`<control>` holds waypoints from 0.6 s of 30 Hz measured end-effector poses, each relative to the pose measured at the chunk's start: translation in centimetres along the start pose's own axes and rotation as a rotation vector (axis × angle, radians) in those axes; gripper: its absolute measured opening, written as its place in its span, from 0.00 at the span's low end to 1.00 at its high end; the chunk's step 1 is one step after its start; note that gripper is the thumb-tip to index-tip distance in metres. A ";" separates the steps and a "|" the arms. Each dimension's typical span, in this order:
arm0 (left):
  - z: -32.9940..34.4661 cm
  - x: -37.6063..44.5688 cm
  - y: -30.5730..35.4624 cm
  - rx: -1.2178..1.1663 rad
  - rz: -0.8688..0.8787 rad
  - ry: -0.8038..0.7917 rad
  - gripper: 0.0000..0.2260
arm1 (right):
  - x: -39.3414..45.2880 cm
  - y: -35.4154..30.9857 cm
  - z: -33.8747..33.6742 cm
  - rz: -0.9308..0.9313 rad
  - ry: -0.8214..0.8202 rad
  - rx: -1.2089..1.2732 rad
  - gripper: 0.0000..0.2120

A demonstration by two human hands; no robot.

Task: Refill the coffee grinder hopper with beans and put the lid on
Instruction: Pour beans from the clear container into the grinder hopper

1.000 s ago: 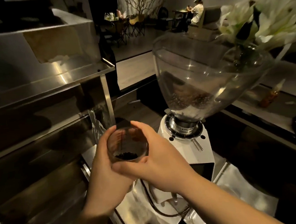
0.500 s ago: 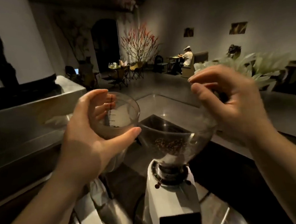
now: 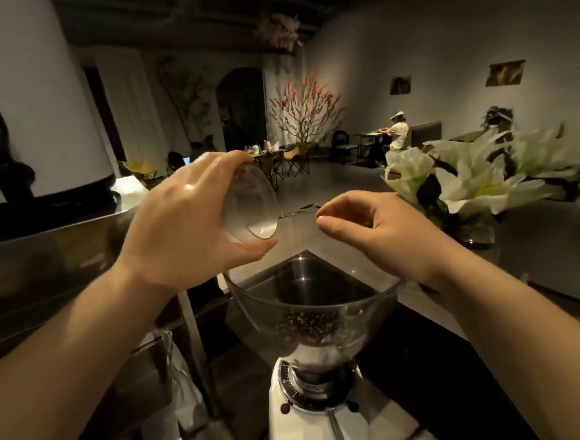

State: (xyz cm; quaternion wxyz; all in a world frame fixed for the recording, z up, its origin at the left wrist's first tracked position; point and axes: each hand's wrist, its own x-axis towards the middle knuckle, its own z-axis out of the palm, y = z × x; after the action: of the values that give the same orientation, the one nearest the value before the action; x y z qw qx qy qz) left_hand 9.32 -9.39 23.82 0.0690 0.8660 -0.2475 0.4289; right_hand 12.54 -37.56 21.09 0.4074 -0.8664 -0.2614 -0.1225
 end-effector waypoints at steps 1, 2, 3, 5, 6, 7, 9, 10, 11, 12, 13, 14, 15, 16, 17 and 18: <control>0.3 0.3 0.1 0.033 0.031 -0.007 0.42 | 0.1 0.1 0.0 0.005 -0.009 -0.002 0.12; 0.7 0.7 0.3 0.066 0.057 -0.014 0.42 | 0.2 0.2 -0.1 0.010 -0.010 0.002 0.13; 0.9 1.0 0.5 0.098 0.080 -0.020 0.42 | 0.2 0.2 -0.2 0.012 -0.011 0.004 0.14; 1.1 1.4 0.9 0.161 0.110 -0.035 0.42 | 0.3 0.4 -0.2 0.012 -0.011 0.008 0.16; 1.1 1.4 0.9 0.179 0.118 -0.041 0.41 | 0.3 0.4 -0.1 0.009 -0.005 0.007 0.16; 1.0 1.4 1.0 0.186 0.123 -0.047 0.41 | 0.3 0.5 -0.1 0.004 0.003 0.008 0.16; 1.1 1.5 1.0 0.183 0.126 -0.058 0.41 | 0.2 0.6 0.0 0.001 0.017 0.025 0.15; 1.0 1.4 1.0 0.180 0.124 -0.055 0.41 | 0.2 0.5 0.0 0.000 0.018 0.029 0.15; 1.0 1.3 1.0 0.181 0.125 -0.056 0.41 | 0.2 0.5 0.0 0.002 0.017 0.033 0.15; 1.0 1.3 1.0 0.185 0.130 -0.063 0.41 | 0.2 0.4 0.0 0.002 0.018 0.036 0.15; 1.0 1.4 0.9 0.193 0.139 -0.073 0.41 | 0.2 0.4 0.0 -0.001 0.019 0.035 0.14; 1.0 1.5 0.9 0.201 0.149 -0.085 0.41 | 0.2 0.4 0.0 -0.001 0.018 0.036 0.14; 1.1 1.7 0.8 0.203 0.156 -0.097 0.41 | 0.1 0.3 0.0 0.004 0.018 0.037 0.13; 1.1 1.9 0.7 0.197 0.154 -0.107 0.41 | 0.0 0.2 0.0 0.008 0.020 0.035 0.13; 1.2 2.2 0.7 0.189 0.146 -0.114 0.41 | 0.0 0.2 0.0 0.009 0.023 0.029 0.13; 1.2 2.3 0.6 0.184 0.142 -0.121 0.41 | -0.1 0.1 0.0 0.012 0.024 0.022 0.13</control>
State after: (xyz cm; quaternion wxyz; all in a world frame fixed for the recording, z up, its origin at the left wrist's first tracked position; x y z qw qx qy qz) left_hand 11.06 -11.17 24.75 -0.0563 0.8732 -0.2717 0.4007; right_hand 12.56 -37.63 20.95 0.4208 -0.8618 -0.2528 -0.1277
